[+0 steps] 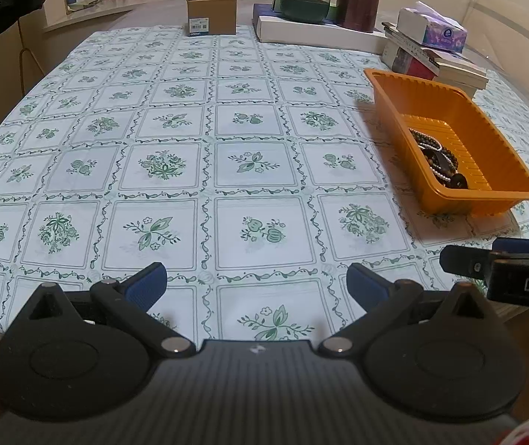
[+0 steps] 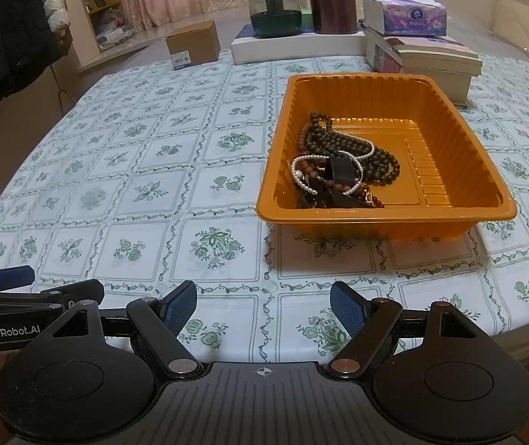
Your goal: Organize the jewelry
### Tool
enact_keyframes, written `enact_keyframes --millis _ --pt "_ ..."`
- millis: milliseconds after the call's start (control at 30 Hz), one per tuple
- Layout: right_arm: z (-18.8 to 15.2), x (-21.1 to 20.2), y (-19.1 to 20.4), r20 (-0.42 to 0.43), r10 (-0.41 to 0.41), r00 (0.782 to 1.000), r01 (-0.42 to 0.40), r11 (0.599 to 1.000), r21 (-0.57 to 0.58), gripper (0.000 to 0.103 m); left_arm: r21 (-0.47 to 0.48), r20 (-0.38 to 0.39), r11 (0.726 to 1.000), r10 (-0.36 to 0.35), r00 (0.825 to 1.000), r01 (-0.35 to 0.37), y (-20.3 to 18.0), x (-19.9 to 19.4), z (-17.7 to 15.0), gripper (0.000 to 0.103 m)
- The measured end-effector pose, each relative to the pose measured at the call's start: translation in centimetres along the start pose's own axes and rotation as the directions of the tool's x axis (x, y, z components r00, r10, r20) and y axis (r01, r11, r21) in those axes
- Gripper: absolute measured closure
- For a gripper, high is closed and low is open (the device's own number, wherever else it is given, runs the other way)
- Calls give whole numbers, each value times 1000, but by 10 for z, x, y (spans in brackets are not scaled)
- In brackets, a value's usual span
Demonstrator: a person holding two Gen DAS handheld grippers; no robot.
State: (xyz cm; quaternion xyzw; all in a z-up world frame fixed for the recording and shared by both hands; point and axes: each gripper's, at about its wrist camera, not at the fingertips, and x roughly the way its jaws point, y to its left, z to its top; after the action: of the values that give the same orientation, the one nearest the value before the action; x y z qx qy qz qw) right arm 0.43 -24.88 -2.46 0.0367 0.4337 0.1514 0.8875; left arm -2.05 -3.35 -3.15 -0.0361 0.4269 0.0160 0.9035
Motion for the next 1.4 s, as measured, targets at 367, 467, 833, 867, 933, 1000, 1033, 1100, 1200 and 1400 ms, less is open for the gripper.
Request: enact_keyframes --millis 367,467,833,867,933,1000,1033,1100,1200,1400 --pt "0 0 1 -1 1 1000 -1 1000 1 24 1 3 1000 -3 1000 3 -1 0 1 1" --pt "0 0 1 -2 1 1000 -1 1000 -1 24 0 5 1000 -5 1000 5 -1 -1 1 1" --pt "0 0 0 -2 1 1000 -1 1000 0 24 2 9 1000 -4 1000 3 -1 -1 3 1" --pt "0 0 0 -2 1 1000 -1 1000 0 24 4 9 1000 -3 1000 3 -2 -1 4 1" --pt "0 0 0 -2 0 1000 0 1000 0 24 4 10 1000 -3 1000 3 -2 -1 4 1" --pt "0 0 1 -2 1 1000 -1 1000 0 24 5 10 1000 -4 1000 4 -2 -1 4 1" --pt "0 1 0 -1 1 1000 -1 1000 0 24 6 10 1000 -3 1000 3 -2 -1 4 0" --pt "0 1 0 -1 1 1000 -1 1000 0 24 7 11 1000 -4 1000 4 -2 -1 4 1" --pt "0 1 0 -2 1 1000 -1 1000 0 24 9 12 1000 -3 1000 3 -2 -1 5 1" --pt "1 1 0 -3 1 1000 -1 1000 0 24 11 11 1000 -4 1000 4 -2 -1 5 1"
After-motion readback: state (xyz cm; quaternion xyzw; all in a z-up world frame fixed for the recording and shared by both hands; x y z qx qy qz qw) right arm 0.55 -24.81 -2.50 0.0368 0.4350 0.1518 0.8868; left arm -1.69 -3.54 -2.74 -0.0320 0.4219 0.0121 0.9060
